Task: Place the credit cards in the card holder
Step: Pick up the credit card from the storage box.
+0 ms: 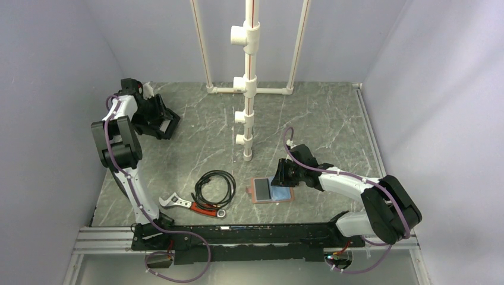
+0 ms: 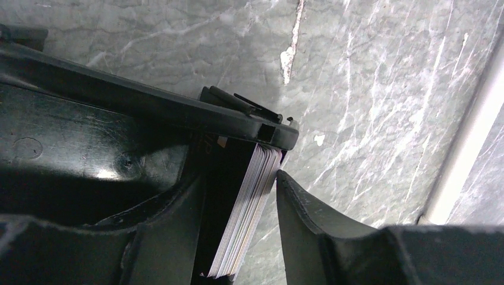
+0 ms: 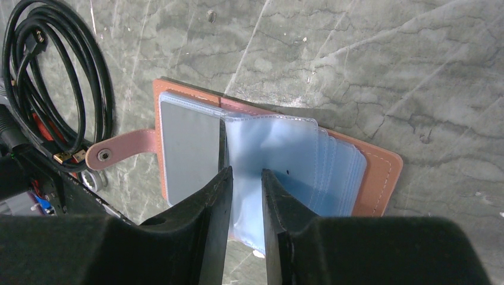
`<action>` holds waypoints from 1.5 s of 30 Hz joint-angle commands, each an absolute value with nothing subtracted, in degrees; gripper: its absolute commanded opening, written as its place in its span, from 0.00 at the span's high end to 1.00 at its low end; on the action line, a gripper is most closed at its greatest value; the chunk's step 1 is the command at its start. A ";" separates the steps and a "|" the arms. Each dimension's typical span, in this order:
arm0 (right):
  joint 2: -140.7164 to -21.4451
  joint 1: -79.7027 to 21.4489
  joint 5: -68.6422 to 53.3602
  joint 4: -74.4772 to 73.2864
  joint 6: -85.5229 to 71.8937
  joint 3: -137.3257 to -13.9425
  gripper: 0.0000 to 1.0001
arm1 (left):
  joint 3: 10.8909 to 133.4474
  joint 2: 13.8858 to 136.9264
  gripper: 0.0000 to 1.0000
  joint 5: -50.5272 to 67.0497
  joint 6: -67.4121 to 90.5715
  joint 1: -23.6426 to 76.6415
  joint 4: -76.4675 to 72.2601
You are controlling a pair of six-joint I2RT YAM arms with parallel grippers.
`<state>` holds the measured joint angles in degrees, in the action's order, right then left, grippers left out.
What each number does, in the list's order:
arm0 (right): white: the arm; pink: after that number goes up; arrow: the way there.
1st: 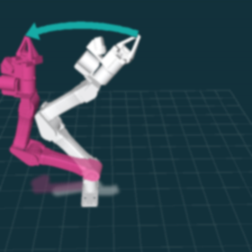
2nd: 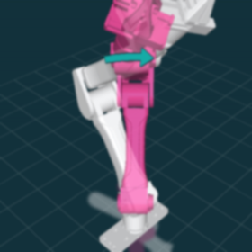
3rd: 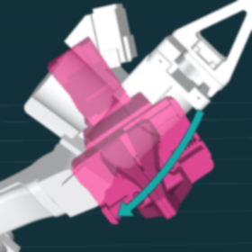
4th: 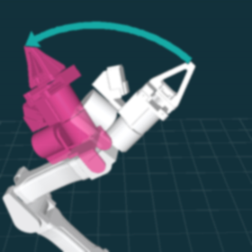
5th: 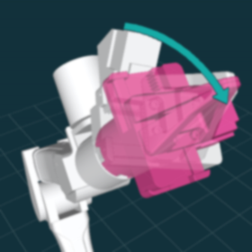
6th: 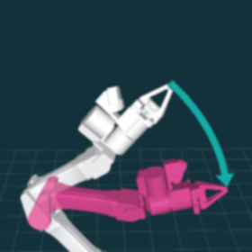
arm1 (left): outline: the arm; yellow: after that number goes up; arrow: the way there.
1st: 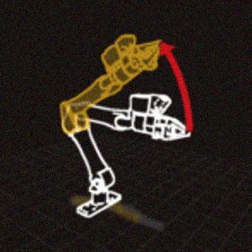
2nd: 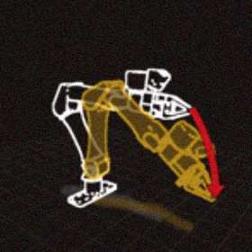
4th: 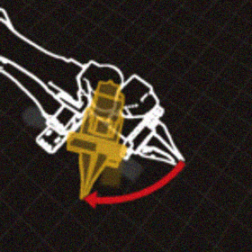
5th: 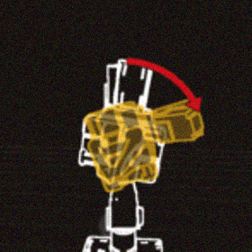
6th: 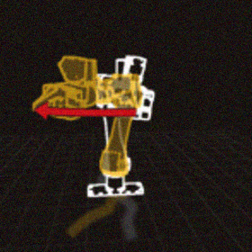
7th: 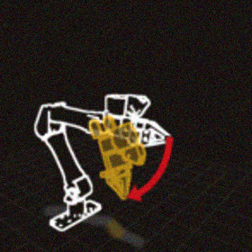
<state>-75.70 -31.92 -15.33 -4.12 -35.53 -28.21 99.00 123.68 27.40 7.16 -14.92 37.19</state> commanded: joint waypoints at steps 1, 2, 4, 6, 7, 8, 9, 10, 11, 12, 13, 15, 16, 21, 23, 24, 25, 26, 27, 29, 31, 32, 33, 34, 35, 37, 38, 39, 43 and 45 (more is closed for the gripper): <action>-77.08 -31.38 -10.20 -5.21 -33.22 -26.89 0.72 | 99.01 119.42 0.50 30.24 7.82 -14.94 36.56; -77.16 -31.38 -10.20 -5.20 -33.22 -26.89 0.72 | 99.09 119.37 0.51 30.28 7.75 -14.94 36.63; -77.46 -31.37 -10.20 -5.11 -33.22 -26.97 0.72 | 99.06 119.06 0.53 30.45 7.73 -14.90 36.65; -77.67 -31.37 -10.22 -5.24 -33.14 -27.10 0.73 | 98.97 118.88 0.55 30.31 7.74 -14.94 36.65; -77.64 -31.38 -10.27 -5.21 -33.13 -27.09 0.73 | 99.01 118.87 0.56 30.44 7.66 -14.94 36.69; -77.57 -31.38 -10.28 -5.22 -33.13 -27.07 0.73 | 98.98 118.87 0.56 30.55 7.65 -14.93 36.73; -77.60 -31.38 -10.21 -5.14 -33.20 -27.00 0.73 | 98.97 118.91 0.57 30.93 7.69 -14.94 36.66; -77.49 -31.38 -10.20 -5.15 -33.22 -26.99 0.73 | 99.03 119.13 0.56 31.42 7.72 -14.94 36.72; -77.44 -31.38 -10.18 -5.12 -33.22 -26.94 0.73 | 99.24 119.45 0.55 31.93 7.62 -14.90 36.92; -77.45 -31.38 -10.17 -5.15 -33.22 -26.98 0.73 | 99.37 119.71 0.54 32.44 7.64 -14.94 37.07; -77.40 -31.35 -10.19 -5.17 -33.22 -26.94 0.73 | 99.52 119.97 0.53 32.79 7.73 -14.88 37.13; -77.37 -31.38 -10.20 -5.13 -33.22 -26.90 0.73 | 99.71 120.41 0.53 33.36 7.82 -14.94 37.24; -77.35 -31.38 -10.20 -5.09 -33.22 -26.89 0.73 | 99.86 120.67 0.53 33.88 7.82 -14.91 37.38; -77.26 -31.38 -10.20 -5.10 -33.22 -26.81 0.73 | 99.93 120.86 0.57 34.23 7.87 -14.90 37.52; -77.40 -31.33 -10.28 -5.09 -33.22 -26.80 0.73 | 99.85 120.77 0.59 34.30 7.79 -14.93 37.57; -77.40 -31.39 -10.28 -5.10 -33.22 -26.81 0.73 | 99.77 120.72 0.62 34.26 7.82 -14.96 37.53; -77.35 -31.41 -10.28 -5.06 -33.22 -26.81 0.73 | 99.76 120.76 0.65 34.25 7.82 -14.90 37.53; -77.38 -31.36 -10.33 -5.09 -33.22 -26.81 0.73 | 99.82 120.81 0.67 34.30 7.82 -14.94 37.53; -77.36 -31.37 -10.37 -5.10 -33.22 -26.88 0.73 | 99.84 120.84 0.68 34.27 7.82 -14.94 37.57; -77.29 -31.44 -10.44 -5.09 -33.18 -26.81 0.73 | 99.93 120.87 0.69 34.00 7.76 -14.92 37.66; -77.35 -31.43 -10.46 -5.03 -33.14 -26.81 0.73 | 100.02 120.86 0.70 33.75 7.73 -14.92 37.70; -77.34 -31.41 -10.46 -5.01 -33.13 -26.81 0.73 | 99.95 120.81 0.70 33.51 7.66 -14.94 37.63; -77.42 -31.38 -10.46 -5.00 -33.13 -26.87 0.73 | 99.98 120.65 0.71 33.14 7.53 -14.94 37.71; -77.58 -31.45 -10.54 -5.07 -33.10 -26.96 0.73 | 100.08 120.53 0.71 32.63 7.27 -14.88 37.85; -77.53 -31.46 -10.52 -5.05 -33.05 -26.98 0.73 | 100.10 120.36 0.72 31.92 7.07 -14.80 37.92; -77.60 -31.44 -10.46 -5.15 -33.11 -27.03 0.73 | 100.47 119.97 0.77 30.32 6.05 -14.49 38.49; -77.53 -31.46 -10.43 -5.10 -33.07 -27.01 0.73 | 100.60 119.66 0.80 28.96 5.36 -14.12 38.69; -77.47 -31.44 -10.39 -5.16 -33.05 -27.05 0.73 | 100.69 119.17 0.83 27.14 4.45 -13.66 38.86; -77.73 -31.42 -10.44 -5.22 -33.04 -27.20 0.73 | 100.10 116.86 0.88 21.96 2.02 -11.44 38.79; -77.83 -31.42 -10.46 -5.20 -32.96 -27.25 0.73 | 99.73 115.67 0.93 18.81 0.88 -10.01 38.68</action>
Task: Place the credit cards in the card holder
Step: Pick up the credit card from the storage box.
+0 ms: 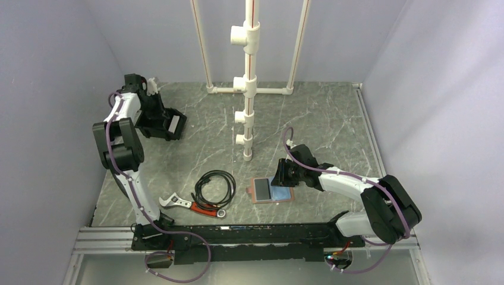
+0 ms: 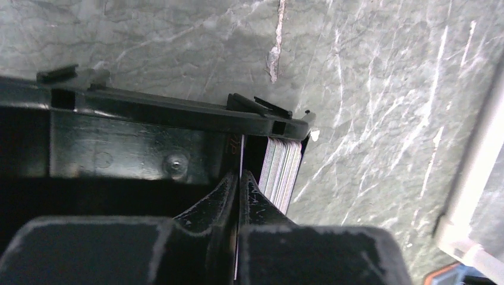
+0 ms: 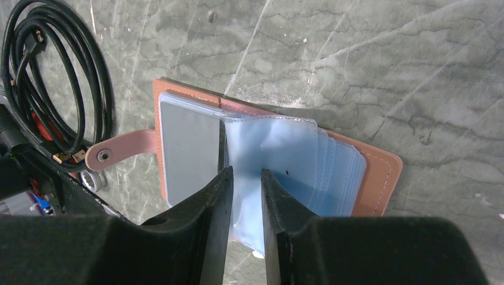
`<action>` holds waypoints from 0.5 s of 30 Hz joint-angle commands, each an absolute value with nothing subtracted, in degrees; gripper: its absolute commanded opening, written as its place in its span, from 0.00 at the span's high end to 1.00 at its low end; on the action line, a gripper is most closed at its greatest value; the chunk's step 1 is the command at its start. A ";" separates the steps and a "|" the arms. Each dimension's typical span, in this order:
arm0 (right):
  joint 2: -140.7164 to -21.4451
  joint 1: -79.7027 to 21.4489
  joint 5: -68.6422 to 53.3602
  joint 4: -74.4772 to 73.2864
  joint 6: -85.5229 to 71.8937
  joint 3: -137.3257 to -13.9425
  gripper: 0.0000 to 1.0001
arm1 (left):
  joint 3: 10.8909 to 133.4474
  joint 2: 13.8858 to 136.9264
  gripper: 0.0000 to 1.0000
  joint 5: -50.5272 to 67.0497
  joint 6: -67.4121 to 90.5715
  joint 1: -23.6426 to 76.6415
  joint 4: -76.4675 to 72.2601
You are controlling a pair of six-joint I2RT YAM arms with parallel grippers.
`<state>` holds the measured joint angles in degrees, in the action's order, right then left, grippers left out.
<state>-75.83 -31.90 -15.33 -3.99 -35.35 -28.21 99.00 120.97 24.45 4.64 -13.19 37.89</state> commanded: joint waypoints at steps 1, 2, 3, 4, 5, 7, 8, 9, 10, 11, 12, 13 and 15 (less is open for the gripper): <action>-77.87 -31.41 -10.46 -5.24 -32.96 -27.31 0.73 | 99.61 115.18 0.95 16.59 0.73 -9.27 38.67; -77.85 -31.41 -10.46 -5.29 -32.92 -27.33 0.73 | 99.46 114.77 0.97 14.51 -0.39 -8.44 38.67; -77.84 -31.40 -10.46 -5.32 -32.91 -27.33 0.73 | 99.41 114.29 0.98 12.31 -1.73 -7.66 38.81; -77.81 -31.42 -10.46 -5.36 -32.90 -27.29 0.73 | 99.41 113.78 1.00 8.84 -2.49 -6.64 38.90; -77.81 -31.42 -10.40 -5.42 -32.87 -27.34 0.73 | 99.40 113.25 1.00 5.43 -3.11 -5.50 38.85; -77.85 -31.36 -10.25 -5.50 -32.87 -27.50 0.73 | 99.18 112.09 1.00 -2.12 -4.11 -3.14 38.43; -77.85 -31.45 -10.16 -5.72 -32.94 -27.61 0.73 | 99.19 111.54 1.00 -5.83 -4.55 -1.97 38.25; -77.79 -31.46 -9.93 -5.89 -32.96 -27.74 0.73 | 99.40 110.95 1.00 -9.85 -4.91 -0.91 38.28; -77.69 -31.44 -9.58 -6.13 -33.07 -27.84 0.73 | 99.91 110.35 1.00 -14.76 -4.92 -0.44 38.57; -77.50 -31.44 -8.96 -6.53 -33.24 -28.02 0.73 | 100.62 109.81 1.00 -19.97 -4.47 2.06 39.25; -77.46 -31.45 -8.27 -7.13 -33.60 -28.22 0.73 | 101.71 109.06 1.00 -24.56 -3.51 3.00 40.48; -77.53 -31.42 -7.46 -7.81 -34.03 -28.48 0.73 | 103.14 108.20 1.00 -28.29 -1.69 3.69 42.82; -77.79 -31.38 -5.19 -8.96 -34.95 -29.00 0.73 | 105.89 105.27 1.00 -29.42 5.94 3.99 50.11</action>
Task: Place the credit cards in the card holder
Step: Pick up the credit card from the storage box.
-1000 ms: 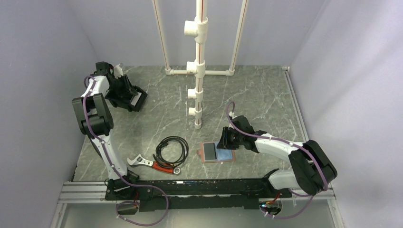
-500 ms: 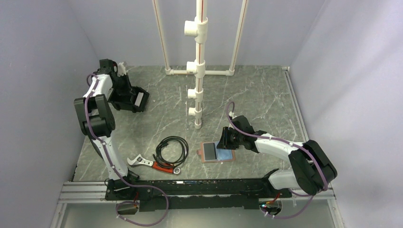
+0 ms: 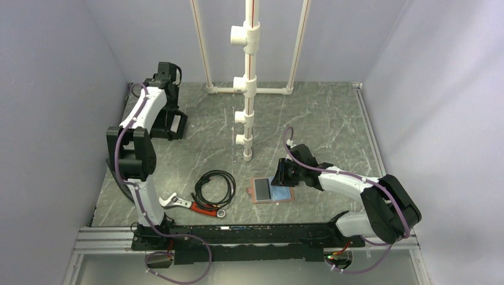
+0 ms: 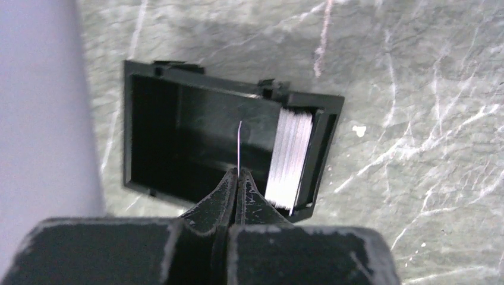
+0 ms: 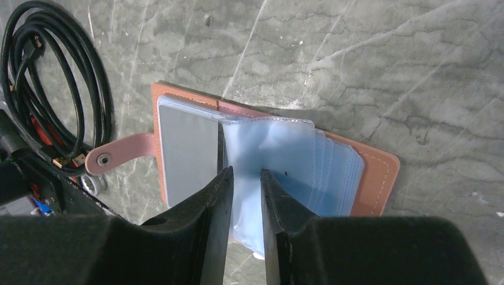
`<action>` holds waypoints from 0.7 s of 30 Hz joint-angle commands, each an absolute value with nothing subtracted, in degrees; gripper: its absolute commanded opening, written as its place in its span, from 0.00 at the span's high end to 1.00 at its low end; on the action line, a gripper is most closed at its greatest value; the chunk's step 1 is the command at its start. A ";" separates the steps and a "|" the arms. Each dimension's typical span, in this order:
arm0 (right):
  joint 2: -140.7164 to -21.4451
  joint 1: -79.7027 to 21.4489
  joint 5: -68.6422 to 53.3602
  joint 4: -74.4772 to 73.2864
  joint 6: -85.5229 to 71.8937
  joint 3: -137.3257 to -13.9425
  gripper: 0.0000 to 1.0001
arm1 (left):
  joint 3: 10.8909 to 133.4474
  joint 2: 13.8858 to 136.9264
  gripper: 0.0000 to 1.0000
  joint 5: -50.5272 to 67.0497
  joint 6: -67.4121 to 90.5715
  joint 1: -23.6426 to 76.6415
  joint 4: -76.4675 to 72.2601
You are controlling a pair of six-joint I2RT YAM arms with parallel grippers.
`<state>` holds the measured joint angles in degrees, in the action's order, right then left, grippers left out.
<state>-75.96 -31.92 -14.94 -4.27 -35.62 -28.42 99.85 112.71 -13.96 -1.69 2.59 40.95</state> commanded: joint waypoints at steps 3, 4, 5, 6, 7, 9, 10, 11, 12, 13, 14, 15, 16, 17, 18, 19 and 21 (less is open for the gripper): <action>-78.33 -31.38 -3.87 -9.64 -36.07 -29.35 0.73 | 101.92 95.07 1.00 -17.99 14.72 3.87 56.27; -78.31 -31.40 -3.65 -9.66 -36.19 -29.29 0.73 | 97.61 91.88 1.00 -11.80 16.43 3.87 55.79; -78.24 -31.36 -3.61 -9.57 -36.10 -29.27 0.73 | 92.90 85.59 1.00 -5.01 17.56 3.87 54.45; -78.39 -31.37 -3.54 -9.73 -35.70 -29.42 0.73 | 88.79 81.02 1.00 -0.22 18.84 3.87 54.15; -78.49 -31.40 -3.55 -10.12 -35.27 -29.70 0.73 | 84.38 76.09 1.00 4.93 20.57 3.87 53.71; -78.27 -31.45 -5.04 -10.95 -34.53 -30.22 0.73 | 75.42 67.28 1.00 16.87 23.86 3.95 50.58; -77.89 -31.49 -5.43 -12.03 -34.42 -30.69 0.73 | 71.07 63.63 1.00 23.12 25.75 4.00 48.93; -77.40 -31.53 -5.92 -13.20 -34.19 -31.37 0.72 | 66.65 60.57 1.00 29.75 28.54 4.15 45.78; -76.68 -31.54 -6.21 -14.34 -34.00 -31.62 0.71 | 61.11 57.50 1.00 36.80 32.52 4.77 40.99; -75.89 -31.55 -6.40 -15.54 -33.75 -32.10 0.69 | 55.64 54.69 1.00 41.28 36.70 6.01 35.76; -75.11 -31.55 -6.54 -16.74 -33.49 -32.39 0.68 | 50.44 51.88 1.00 42.98 42.06 8.10 29.61; -74.38 -31.55 -6.33 -18.01 -33.29 -32.71 0.68 | 44.89 48.99 1.00 42.90 47.67 11.15 22.94; -73.69 -31.51 -6.30 -19.35 -33.12 -33.06 0.67 | 38.49 46.47 1.00 41.63 52.39 14.45 15.02; -72.92 -31.55 -6.37 -20.53 -33.07 -33.43 0.64 | 33.74 44.30 1.00 39.05 58.29 18.23 8.24; -72.35 -31.48 -6.08 -21.75 -32.91 -33.74 0.62 | 29.73 43.11 1.00 36.37 61.54 21.94 2.26; -71.70 -31.47 -5.66 -23.02 -32.96 -34.06 0.61 | 27.04 43.04 1.00 32.17 63.49 25.81 -3.77; -70.17 -31.44 -4.98 -25.75 -33.48 -34.36 0.58 | 25.70 46.26 1.00 25.93 63.75 33.73 -8.50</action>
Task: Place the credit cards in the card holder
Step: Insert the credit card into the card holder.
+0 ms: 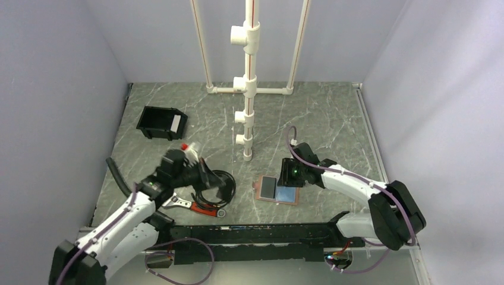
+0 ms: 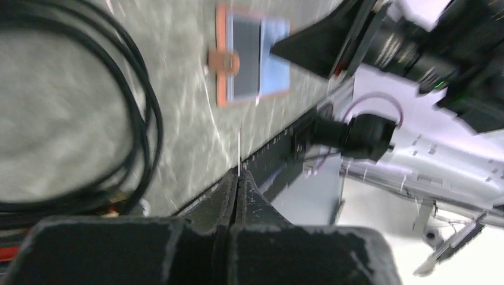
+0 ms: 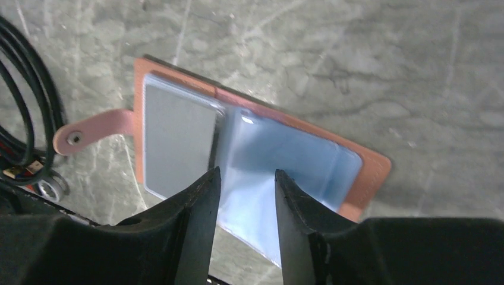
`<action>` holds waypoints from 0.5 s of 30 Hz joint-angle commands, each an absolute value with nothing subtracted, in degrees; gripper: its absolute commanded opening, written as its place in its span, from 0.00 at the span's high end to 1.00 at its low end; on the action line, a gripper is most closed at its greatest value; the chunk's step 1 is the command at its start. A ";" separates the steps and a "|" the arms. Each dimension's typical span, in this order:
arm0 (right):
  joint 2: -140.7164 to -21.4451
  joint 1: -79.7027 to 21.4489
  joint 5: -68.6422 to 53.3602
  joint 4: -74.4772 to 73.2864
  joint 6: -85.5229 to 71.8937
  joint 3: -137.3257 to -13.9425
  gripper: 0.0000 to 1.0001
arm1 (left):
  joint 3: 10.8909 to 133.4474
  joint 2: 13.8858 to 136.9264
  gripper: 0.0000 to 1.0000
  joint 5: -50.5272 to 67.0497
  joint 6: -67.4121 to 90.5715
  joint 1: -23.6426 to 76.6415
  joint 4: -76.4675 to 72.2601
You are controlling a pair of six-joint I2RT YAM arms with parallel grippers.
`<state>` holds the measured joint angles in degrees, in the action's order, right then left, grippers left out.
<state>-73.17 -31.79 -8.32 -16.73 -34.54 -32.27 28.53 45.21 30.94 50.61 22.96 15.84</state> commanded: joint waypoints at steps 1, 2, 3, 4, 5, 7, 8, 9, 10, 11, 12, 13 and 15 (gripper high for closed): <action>-69.44 -31.45 -4.53 -26.77 -34.01 -34.36 0.57 | 26.42 49.16 1.00 22.73 63.01 39.57 -9.39; -68.69 -31.46 -3.63 -28.08 -34.61 -34.55 0.57 | 27.26 52.11 1.00 19.41 62.32 44.01 -10.69; -67.92 -31.46 -2.37 -29.18 -35.20 -34.59 0.57 | 27.94 55.45 1.00 16.53 62.02 47.85 -12.76; -67.10 -31.42 -1.49 -30.44 -36.29 -34.66 0.57 | 28.67 58.89 1.00 14.14 61.68 51.39 -15.67; -66.29 -31.38 -0.82 -31.67 -36.90 -34.82 0.57 | 29.59 62.39 1.00 12.97 61.43 53.86 -18.47; -64.52 -31.38 -0.18 -33.17 -38.44 -34.59 0.51 | 31.85 69.81 1.00 11.41 60.90 57.14 -22.43; -63.69 -31.29 1.00 -33.24 -39.24 -33.92 0.47 | 32.69 73.19 1.00 10.45 60.52 58.42 -25.14; -63.28 -30.66 0.83 -32.08 -39.46 -32.79 0.45 | 33.66 77.31 1.00 9.62 60.03 59.39 -26.61; -63.43 -29.61 -0.37 -31.00 -39.34 -31.73 0.47 | 34.52 79.71 1.00 8.82 59.37 60.07 -27.76; -63.96 -28.86 -1.18 -30.12 -39.23 -31.11 0.60 | 35.16 81.76 1.00 7.70 58.62 60.58 -28.68; -64.37 -28.63 -0.92 -29.32 -39.40 -30.91 0.68 | 35.66 83.30 1.00 6.17 57.56 61.27 -29.44; -64.54 -28.63 -0.75 -28.27 -39.04 -31.19 0.72 | 36.18 84.82 1.00 4.77 56.78 61.74 -29.82; -64.85 -28.58 -0.39 -26.60 -39.09 -31.37 0.72 | 37.30 88.03 1.00 4.50 56.39 61.87 -30.99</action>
